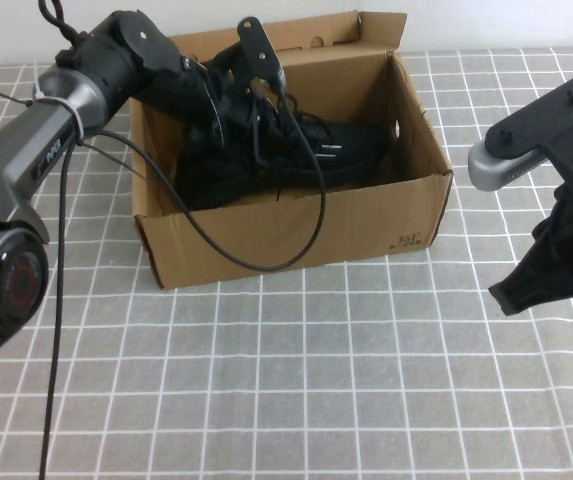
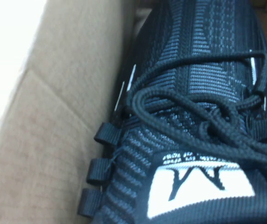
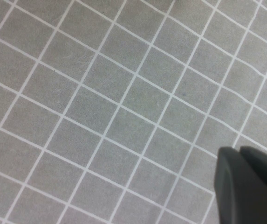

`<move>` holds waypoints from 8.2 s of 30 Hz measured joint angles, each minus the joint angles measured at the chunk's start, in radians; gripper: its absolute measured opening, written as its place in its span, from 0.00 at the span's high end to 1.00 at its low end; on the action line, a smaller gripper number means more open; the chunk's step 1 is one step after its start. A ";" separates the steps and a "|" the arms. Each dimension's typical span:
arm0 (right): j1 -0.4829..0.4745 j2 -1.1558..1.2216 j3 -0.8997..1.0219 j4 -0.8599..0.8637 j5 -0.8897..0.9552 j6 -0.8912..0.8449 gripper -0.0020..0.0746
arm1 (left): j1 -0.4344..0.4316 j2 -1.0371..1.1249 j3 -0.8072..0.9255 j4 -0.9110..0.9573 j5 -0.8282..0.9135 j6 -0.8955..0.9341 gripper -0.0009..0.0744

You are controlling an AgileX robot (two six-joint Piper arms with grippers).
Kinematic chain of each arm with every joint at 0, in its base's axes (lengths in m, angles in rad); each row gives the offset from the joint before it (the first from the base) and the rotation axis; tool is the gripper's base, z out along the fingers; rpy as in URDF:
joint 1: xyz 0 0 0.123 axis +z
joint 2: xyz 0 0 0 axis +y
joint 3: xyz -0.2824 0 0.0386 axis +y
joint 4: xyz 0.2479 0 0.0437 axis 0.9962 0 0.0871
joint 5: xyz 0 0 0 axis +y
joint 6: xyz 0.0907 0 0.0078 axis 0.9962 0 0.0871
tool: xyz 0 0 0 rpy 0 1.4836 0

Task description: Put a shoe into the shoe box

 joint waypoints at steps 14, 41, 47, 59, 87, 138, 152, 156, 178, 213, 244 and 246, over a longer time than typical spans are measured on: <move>0.000 0.000 0.000 0.000 0.000 0.000 0.99 | 0.000 0.010 0.002 0.005 0.000 0.086 0.93; 0.000 0.000 0.000 0.004 0.007 0.000 0.99 | 0.000 -0.273 0.002 0.280 0.148 -0.284 0.33; 0.000 -0.007 0.000 0.002 0.011 0.000 0.99 | 0.000 -0.361 0.002 0.288 0.217 -0.372 0.68; 0.000 -0.256 0.000 0.007 0.017 0.000 0.99 | 0.000 -0.501 0.004 0.292 0.314 -0.600 0.99; 0.000 -0.745 0.445 0.073 -0.573 0.048 0.99 | 0.000 -1.753 1.569 0.178 -0.789 -0.673 0.99; -0.097 -0.679 0.597 -0.096 -0.867 0.105 0.99 | 0.000 -2.224 2.213 0.155 -0.689 -0.673 0.99; -0.685 -0.964 1.073 -0.006 -1.294 0.110 0.99 | 0.000 -2.224 2.213 0.157 -0.688 -0.673 0.99; -0.712 -1.086 1.159 0.016 -1.282 0.110 0.99 | 0.000 -2.224 2.213 0.157 -0.688 -0.673 0.99; -0.716 -1.289 1.197 0.065 -1.172 0.127 0.99 | 0.000 -2.224 2.213 0.157 -0.688 -0.673 0.99; -0.668 -1.293 1.197 0.429 -0.743 -0.330 0.99 | 0.000 -2.224 2.213 0.157 -0.688 -0.673 0.99; -0.668 -1.293 1.197 0.429 -0.742 -0.330 0.99 | 0.044 -2.275 2.213 0.432 -0.887 -1.006 0.99; -0.668 -1.293 1.197 0.429 -0.742 -0.330 0.99 | 0.074 -2.316 2.213 0.493 -0.887 -1.082 0.99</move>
